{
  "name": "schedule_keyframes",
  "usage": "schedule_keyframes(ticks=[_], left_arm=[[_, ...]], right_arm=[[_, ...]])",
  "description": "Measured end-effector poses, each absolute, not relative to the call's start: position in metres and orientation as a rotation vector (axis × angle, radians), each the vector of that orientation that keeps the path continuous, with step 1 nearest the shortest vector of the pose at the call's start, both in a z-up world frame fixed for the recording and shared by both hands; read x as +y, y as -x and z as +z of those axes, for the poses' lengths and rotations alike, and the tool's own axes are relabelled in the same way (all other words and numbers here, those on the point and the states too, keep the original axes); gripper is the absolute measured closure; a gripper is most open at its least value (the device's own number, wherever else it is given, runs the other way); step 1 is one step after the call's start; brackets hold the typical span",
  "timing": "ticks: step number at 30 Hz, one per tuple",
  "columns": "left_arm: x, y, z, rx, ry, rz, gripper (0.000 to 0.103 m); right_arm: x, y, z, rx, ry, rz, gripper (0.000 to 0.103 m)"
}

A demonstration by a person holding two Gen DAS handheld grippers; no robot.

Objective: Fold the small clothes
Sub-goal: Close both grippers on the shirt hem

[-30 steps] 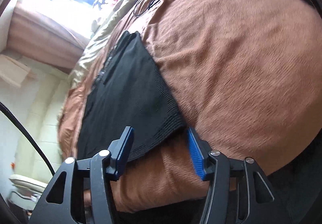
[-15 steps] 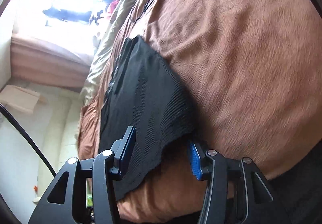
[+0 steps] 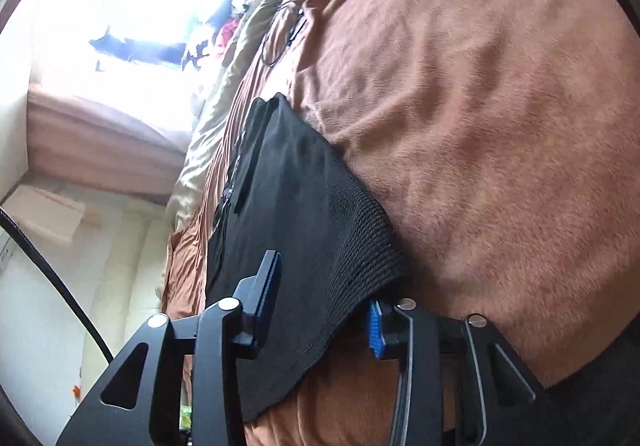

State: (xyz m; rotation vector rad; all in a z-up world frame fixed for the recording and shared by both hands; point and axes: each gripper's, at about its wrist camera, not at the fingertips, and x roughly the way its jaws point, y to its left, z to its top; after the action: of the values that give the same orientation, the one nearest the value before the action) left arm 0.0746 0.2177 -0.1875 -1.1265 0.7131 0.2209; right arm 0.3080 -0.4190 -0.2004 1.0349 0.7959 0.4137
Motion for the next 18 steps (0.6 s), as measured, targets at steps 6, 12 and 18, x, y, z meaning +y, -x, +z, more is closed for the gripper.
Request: schedule_keyframes(ticks=[6,12,18], left_arm=[[0.219,-0.080,-0.191,0.710,1.122,0.257,0.064],[0.224,-0.084,-0.195,0.729,1.124,0.342,0.093],[0.227,-0.078,-0.188,0.725,1.099,0.371,0.097]], right_arm=[[-0.405,-0.322,-0.203,0.829,-0.966,0.384,0.093],[-0.419,-0.324,-0.174,0.777,-0.949,0.334,0.103],[-0.413,-0.293,-0.159,0.767,-0.917,0.321,0.103]])
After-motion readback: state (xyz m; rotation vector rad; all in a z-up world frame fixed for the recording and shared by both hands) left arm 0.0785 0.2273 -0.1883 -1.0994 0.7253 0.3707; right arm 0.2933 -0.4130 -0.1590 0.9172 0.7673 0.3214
